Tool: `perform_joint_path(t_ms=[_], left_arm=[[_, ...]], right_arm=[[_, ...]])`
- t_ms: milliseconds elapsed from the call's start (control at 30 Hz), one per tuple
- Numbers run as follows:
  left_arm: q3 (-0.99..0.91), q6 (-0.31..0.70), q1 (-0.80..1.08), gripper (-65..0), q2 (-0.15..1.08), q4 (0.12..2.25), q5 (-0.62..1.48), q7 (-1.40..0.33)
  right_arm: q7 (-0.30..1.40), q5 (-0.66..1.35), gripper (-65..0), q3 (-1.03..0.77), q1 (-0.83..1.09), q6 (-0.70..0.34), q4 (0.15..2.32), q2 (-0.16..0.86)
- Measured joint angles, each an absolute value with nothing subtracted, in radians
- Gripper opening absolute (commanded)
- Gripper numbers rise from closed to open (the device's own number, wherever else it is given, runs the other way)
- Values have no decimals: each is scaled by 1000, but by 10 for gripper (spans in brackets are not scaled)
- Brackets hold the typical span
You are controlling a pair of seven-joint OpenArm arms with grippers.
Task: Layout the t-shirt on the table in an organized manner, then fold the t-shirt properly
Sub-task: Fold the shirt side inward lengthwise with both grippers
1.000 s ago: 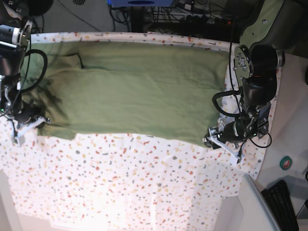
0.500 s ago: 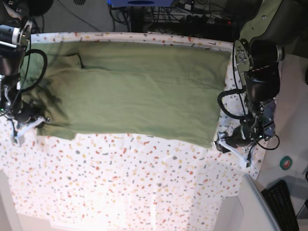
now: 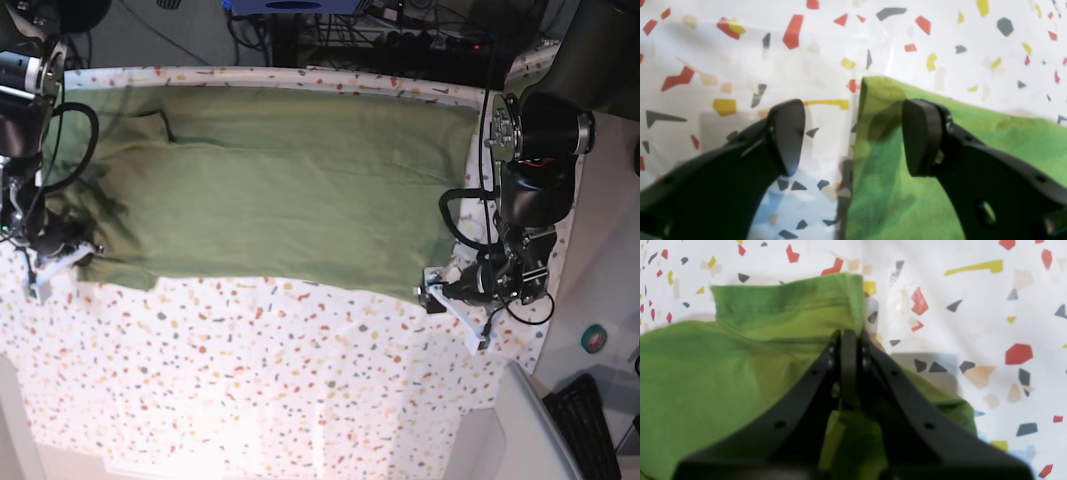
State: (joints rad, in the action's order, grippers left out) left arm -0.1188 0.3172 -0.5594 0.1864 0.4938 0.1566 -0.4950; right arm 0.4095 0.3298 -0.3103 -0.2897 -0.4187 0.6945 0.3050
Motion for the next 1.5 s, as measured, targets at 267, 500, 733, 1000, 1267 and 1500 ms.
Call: perform_joint_path(t_ms=[267,500,733,1000,1267,1500], left_arm=[[-113,318,-559,-219,160,493,157,-485],[-116,318,-535,-624,150,457,161,-361],[-123,324,-540,-650,152,406,172,-284],[-121,325,-444,-650,178,679,264,-516],[-114,322,-415,-650,236,788,394,-595],[-110,322,-397,-650,233,792,395,-595]], right_arm=[[411,330,-650,-310,-290,-419,694,307],[408,329,-650,-310,-290,-419,694,308],[327,329,-650,-310,-302,-419,694,305],[189,323,-650,-308,-335,-419,694,308],[184,322,-650,-307,-355,-419,694,305],[186,321,-650,-263,-383,-419,694,311]])
